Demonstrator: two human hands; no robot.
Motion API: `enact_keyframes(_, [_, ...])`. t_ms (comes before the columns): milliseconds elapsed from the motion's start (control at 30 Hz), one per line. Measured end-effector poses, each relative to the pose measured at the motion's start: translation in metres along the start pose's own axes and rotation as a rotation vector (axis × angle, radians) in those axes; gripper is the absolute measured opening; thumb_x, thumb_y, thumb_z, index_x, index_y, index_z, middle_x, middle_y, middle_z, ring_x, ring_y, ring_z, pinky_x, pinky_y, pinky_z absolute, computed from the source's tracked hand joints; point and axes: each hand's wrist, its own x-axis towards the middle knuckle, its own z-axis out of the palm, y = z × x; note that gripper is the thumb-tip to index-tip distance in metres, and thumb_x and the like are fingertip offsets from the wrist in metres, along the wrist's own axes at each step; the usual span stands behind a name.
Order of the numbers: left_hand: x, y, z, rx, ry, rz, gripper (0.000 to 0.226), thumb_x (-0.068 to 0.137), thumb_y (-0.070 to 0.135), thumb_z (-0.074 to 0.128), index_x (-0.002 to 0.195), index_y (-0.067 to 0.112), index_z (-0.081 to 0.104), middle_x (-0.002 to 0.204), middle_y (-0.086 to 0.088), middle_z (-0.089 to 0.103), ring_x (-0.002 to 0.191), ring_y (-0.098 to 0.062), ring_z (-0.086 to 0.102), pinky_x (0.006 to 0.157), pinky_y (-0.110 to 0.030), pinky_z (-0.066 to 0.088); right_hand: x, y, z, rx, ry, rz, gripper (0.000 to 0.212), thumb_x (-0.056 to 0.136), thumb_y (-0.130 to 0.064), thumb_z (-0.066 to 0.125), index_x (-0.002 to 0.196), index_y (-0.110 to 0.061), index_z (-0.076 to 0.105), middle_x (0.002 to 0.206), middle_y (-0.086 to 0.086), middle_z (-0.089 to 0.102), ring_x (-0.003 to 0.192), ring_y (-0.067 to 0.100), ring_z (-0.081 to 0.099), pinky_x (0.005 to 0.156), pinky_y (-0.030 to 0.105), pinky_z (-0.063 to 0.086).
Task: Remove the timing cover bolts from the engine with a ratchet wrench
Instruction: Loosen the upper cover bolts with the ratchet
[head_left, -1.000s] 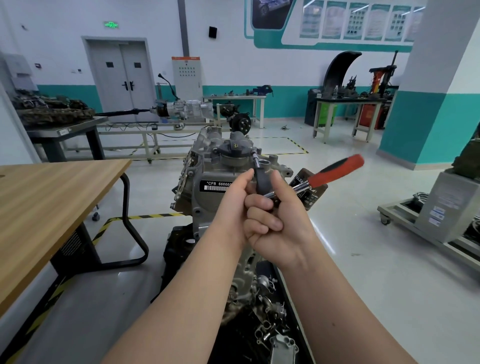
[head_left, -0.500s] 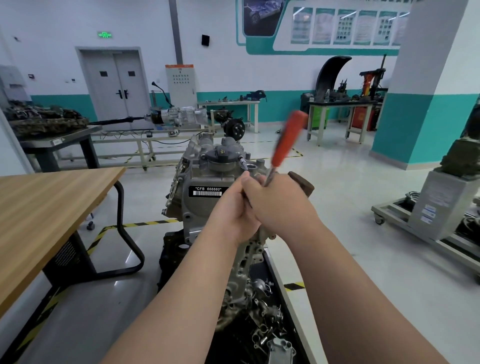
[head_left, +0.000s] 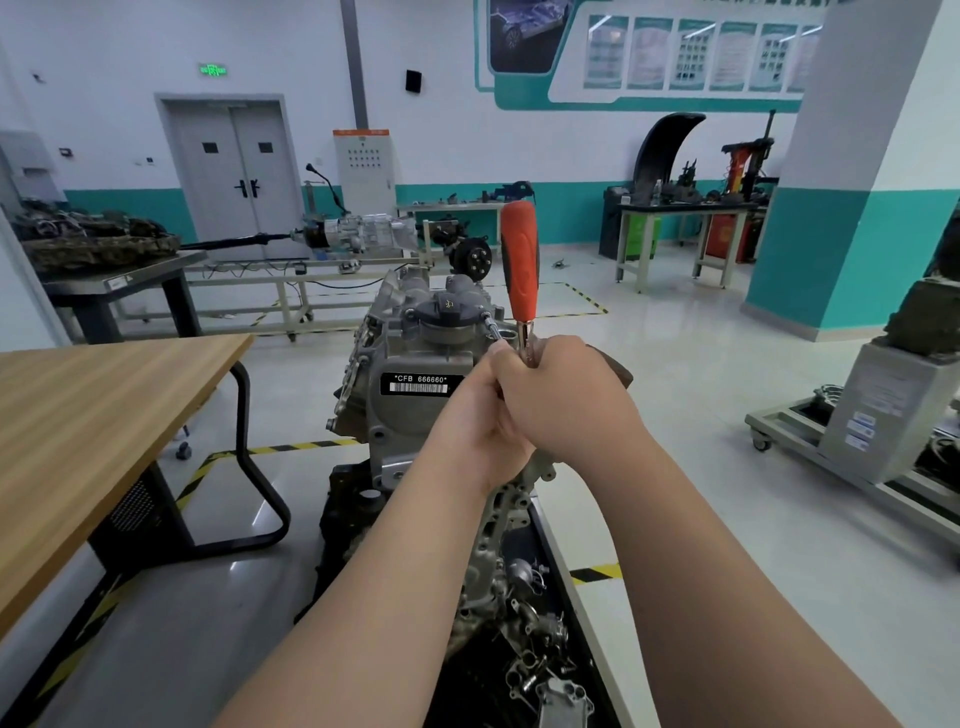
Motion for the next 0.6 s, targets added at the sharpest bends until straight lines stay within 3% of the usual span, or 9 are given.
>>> enact_keyframes(133, [-0.0017,-0.0007,0.0034,0.013,0.034,0.016,0.032,0.102,0.030,0.039,0.088,0.013,0.062,0.086,-0.005,0.061,0.088,-0.019,0.056,0.087,-0.030,0.040,-0.0018,0.0027,-0.0009,0.104,0.034,0.004,0.045,0.090,-0.051,0.049,0.059,-0.018,0.049,0.053,-0.001,0.052,0.054,0.022,0.054,0.055,0.028,0.043])
enact_keyframes(200, [-0.0016,-0.0013,0.0047,0.023,0.074,0.020,0.029,0.101,0.031,0.042,0.088,0.014,0.061,0.085,-0.003,0.060,0.086,-0.018,0.055,0.089,-0.031,0.038,-0.0034,0.0034,-0.0019,0.168,0.031,0.017,0.048,0.090,-0.048,0.049,0.053,-0.018,0.049,0.048,-0.001,0.054,0.050,0.022,0.056,0.055,0.031,0.050])
enact_keyframes(333, [-0.0024,-0.0034,0.0064,0.054,0.115,0.007,0.043,0.101,0.033,0.042,0.068,0.017,0.066,0.074,-0.001,0.058,0.072,-0.018,0.049,0.067,-0.032,0.034,-0.0049,0.0046,-0.0020,0.278,0.025,0.054,0.050,0.089,-0.045,0.049,0.049,-0.016,0.048,0.044,-0.002,0.052,0.046,0.021,0.055,0.063,0.041,0.059])
enact_keyframes(500, [-0.0021,-0.0033,0.0058,0.062,0.130,0.020,0.051,0.101,0.034,0.042,0.060,0.019,0.069,0.070,0.000,0.061,0.072,-0.017,0.051,0.069,-0.030,0.035,-0.0047,0.0053,0.0007,0.305,0.022,0.059,0.052,0.089,-0.048,0.050,0.047,-0.017,0.047,0.042,-0.002,0.052,0.045,0.020,0.054,0.060,0.036,0.055])
enact_keyframes(600, [-0.0037,-0.0040,0.0075,0.075,0.161,0.024,0.048,0.100,0.037,0.044,0.060,0.018,0.064,0.073,-0.002,0.040,0.067,-0.017,0.038,0.062,-0.030,0.026,-0.0045,0.0073,0.0028,0.368,0.013,0.088,0.051,0.088,-0.048,0.050,0.049,-0.017,0.048,0.046,0.000,0.054,0.046,0.022,0.052,0.060,0.035,0.051])
